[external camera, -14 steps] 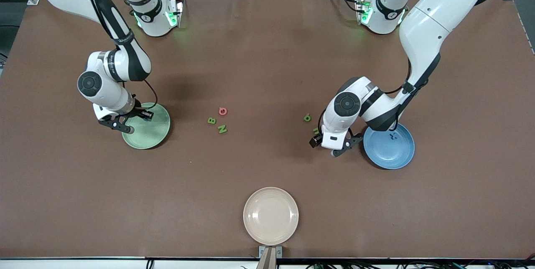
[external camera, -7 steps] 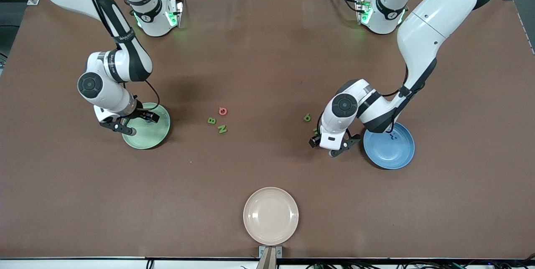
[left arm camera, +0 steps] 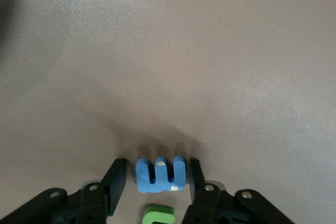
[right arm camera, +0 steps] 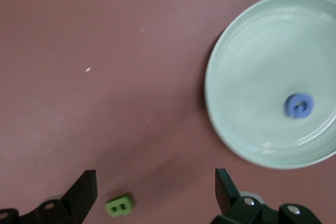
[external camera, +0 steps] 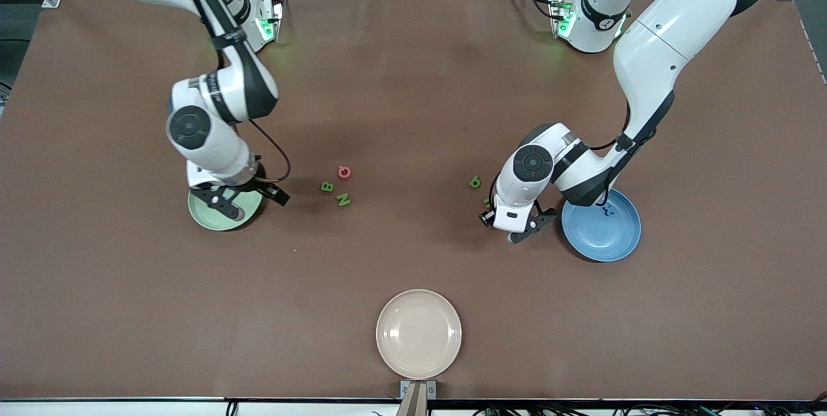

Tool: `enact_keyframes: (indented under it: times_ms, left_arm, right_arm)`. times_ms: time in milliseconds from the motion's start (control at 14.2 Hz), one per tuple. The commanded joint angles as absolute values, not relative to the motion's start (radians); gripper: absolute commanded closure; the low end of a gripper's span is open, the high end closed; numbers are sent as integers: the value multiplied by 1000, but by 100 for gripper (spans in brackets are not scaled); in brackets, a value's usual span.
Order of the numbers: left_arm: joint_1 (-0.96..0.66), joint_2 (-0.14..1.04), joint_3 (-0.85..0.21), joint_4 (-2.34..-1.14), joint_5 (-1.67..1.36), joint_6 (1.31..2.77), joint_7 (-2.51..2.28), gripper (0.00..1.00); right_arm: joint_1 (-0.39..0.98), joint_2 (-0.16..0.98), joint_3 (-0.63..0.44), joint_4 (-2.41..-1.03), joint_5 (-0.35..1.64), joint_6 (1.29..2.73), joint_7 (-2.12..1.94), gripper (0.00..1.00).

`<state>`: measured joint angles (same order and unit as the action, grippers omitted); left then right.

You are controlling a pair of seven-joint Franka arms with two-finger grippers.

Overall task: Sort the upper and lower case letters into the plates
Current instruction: 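Place the blue E in the blue plate while the right gripper reaches the N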

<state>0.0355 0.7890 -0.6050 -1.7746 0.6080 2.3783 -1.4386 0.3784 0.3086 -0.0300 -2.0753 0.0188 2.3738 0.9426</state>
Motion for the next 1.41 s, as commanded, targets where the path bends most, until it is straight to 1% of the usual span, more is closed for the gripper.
enact_keyframes:
  times_ms: [0,71,141,353,494,705,846,917,1128,1199,1340]
  left_arm:
    - [25,795,-597,-1773,632,2387,-1465,47]
    - [23,796,-597,-1772,632,2387,-1465,54]
    - [23,798,-597,-1770,634,2388,-1465,60]
    - [23,796,-597,-1772,634,2388,-1463,76]
    - [25,790,-597,-1772,632,2387,-1463,84]
    - [47,721,-606,-1785,632,2330,-1413,84]
    - [104,669,-644,-1793,614,2283,-1338,85]
    - [168,654,-696,-1805,614,2260,-1303,85]
    - [491,644,-943,-1867,617,2171,-1055,85]
    - [561,644,-983,-1874,618,2128,-941,85]
    - [609,646,-985,-1878,635,2111,-797,85]
  right_arm:
    - [432,425,-37,-1950,29,2368,1098,16]
    - [446,457,-37,-1915,31,2370,1138,21]
    - [455,481,-37,-1887,37,2370,1178,24]
    - [482,540,-37,-1823,98,2370,1252,27]
    - [492,570,-37,-1798,141,2373,1294,29]
    - [521,612,-38,-1766,153,2376,1357,29]
    - [546,633,-38,-1755,150,2379,1384,30]
    - [552,635,-40,-1755,147,2381,1385,32]
    - [561,638,-41,-1773,143,2381,1387,32]
    - [564,637,-41,-1785,143,2382,1387,32]
    - [583,631,-43,-1811,143,2382,1396,32]
